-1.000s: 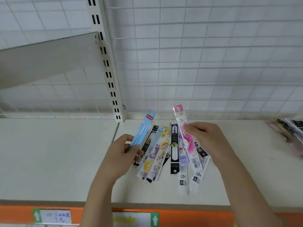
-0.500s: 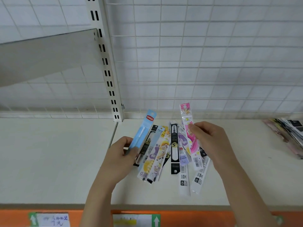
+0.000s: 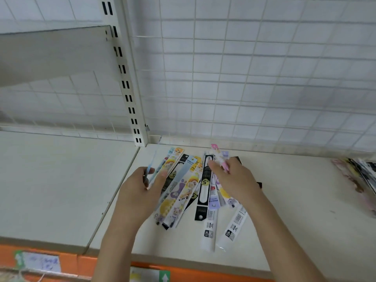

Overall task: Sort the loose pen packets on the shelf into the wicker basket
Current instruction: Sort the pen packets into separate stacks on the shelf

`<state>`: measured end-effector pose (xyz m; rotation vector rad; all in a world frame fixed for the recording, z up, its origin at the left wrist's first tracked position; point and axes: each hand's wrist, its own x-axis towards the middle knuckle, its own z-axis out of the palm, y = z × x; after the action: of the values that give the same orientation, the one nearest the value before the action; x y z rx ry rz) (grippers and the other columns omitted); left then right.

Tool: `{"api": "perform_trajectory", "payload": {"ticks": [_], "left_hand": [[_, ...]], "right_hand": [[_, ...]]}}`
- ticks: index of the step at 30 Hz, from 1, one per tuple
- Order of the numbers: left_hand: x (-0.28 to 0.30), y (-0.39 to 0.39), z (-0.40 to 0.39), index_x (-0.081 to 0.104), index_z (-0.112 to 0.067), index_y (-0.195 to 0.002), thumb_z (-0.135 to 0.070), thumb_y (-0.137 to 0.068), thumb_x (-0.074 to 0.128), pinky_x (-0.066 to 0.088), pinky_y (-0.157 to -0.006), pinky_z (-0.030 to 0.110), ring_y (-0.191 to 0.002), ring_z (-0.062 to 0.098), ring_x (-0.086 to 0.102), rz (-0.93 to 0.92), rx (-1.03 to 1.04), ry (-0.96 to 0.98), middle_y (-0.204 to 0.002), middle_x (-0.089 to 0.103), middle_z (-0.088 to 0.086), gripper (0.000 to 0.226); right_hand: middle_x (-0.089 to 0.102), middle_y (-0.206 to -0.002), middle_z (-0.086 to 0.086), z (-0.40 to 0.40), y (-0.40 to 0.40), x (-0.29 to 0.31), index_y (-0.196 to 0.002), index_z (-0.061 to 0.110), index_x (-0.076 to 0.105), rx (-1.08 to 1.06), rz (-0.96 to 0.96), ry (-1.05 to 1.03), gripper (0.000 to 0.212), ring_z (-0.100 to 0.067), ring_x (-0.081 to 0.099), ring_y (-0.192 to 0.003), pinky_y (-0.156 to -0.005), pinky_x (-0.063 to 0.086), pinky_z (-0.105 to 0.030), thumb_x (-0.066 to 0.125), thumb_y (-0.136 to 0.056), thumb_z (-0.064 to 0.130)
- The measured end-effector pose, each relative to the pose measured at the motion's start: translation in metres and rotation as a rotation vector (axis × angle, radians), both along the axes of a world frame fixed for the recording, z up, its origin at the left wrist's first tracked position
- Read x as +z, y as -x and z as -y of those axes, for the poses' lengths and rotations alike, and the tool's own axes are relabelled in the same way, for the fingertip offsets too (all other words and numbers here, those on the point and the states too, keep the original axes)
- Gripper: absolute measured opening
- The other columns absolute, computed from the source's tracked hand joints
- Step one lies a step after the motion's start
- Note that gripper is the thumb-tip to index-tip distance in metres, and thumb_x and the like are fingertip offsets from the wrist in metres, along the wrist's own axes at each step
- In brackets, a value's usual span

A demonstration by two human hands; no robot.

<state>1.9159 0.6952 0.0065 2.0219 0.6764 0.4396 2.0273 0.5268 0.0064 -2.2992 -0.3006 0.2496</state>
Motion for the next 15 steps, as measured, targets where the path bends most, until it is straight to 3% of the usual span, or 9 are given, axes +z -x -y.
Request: {"api": "perform_trajectory", "payload": {"ticks": [5,12,15], "left_hand": [[0.002,0.005,0.002,0.056,-0.019,-0.099,-0.034,-0.089,0.057,0.036,-0.053,0.024,-0.056,0.014,0.048,-0.040,0.100,-0.053,-0.060,0.046,0.000,0.019],[-0.002,0.005,0.016,0.062,-0.011,-0.085,-0.030,-0.090,0.056,0.038,-0.053,0.022,-0.057,0.013,0.051,-0.093,0.143,-0.157,-0.063,0.057,0.003,0.021],[-0.004,0.002,0.027,0.062,-0.007,-0.084,-0.030,-0.090,0.055,0.042,-0.055,0.029,-0.060,0.021,0.056,-0.106,0.144,-0.166,-0.062,0.055,0.003,0.024]], "right_hand": [[0.036,-0.058,0.007,-0.020,-0.008,-0.008,-0.058,0.019,0.031,0.081,0.127,0.303,0.049,-0.012,0.042,-0.054,-0.045,0.022,-0.025,0.054,-0.087,0.052],[0.040,-0.060,-0.002,-0.017,-0.023,-0.007,-0.059,0.013,0.034,0.161,0.059,0.325,0.033,-0.014,0.038,-0.051,-0.045,0.025,-0.025,0.050,-0.088,0.017],[0.041,-0.057,-0.002,-0.006,-0.027,-0.010,-0.056,0.013,0.032,0.171,0.056,0.312,0.038,-0.015,0.038,-0.049,-0.045,0.027,-0.024,0.050,-0.089,0.022]]}}
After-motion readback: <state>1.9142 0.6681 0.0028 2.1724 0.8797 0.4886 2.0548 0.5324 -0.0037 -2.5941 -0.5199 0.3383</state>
